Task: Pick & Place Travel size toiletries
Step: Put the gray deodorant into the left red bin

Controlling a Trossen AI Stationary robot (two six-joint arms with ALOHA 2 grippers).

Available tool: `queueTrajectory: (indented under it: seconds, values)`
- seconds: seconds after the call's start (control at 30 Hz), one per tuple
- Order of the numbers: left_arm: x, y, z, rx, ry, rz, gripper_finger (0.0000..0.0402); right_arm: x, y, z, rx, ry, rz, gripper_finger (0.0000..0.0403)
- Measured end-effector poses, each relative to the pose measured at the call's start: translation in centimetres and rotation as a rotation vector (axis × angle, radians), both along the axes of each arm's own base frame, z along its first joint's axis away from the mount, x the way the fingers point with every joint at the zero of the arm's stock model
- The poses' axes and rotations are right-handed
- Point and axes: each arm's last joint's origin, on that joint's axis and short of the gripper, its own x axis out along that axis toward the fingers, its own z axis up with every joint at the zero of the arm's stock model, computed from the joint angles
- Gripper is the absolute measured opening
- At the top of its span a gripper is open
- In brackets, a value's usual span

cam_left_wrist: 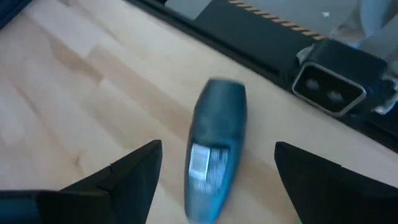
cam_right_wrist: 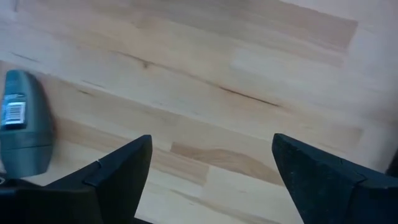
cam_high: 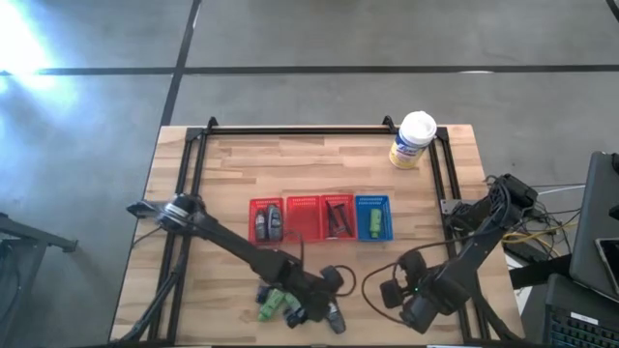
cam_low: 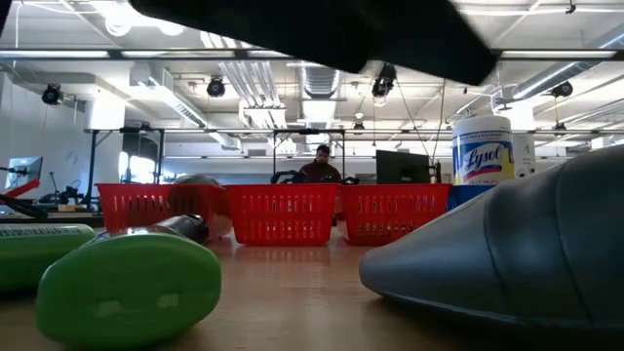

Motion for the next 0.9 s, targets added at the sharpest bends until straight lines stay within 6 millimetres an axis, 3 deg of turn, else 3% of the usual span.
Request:
queueTrajectory:
  seconds: [0.2, 0.7, 0.9]
  values:
    - [2.6, -1.4, -1.5, -0.026, 0.013, -0.038, 0.0312, -0.5, 0.3, 0.1, 0.011, 0.008, 0.008, 0.0346]
    - [3.2, -1.7, -5.1, 0.008, 0.116, -0.04, 0.0311, -0.6, 0.1, 0.1, -0.005, 0.018, 0.019, 0.0336]
    - [3.2, -1.7, -5.7, 0.01, 0.137, -0.044, 0.0259, -0.6, 0.1, 0.1, -0.01, 0.02, 0.019, 0.0327]
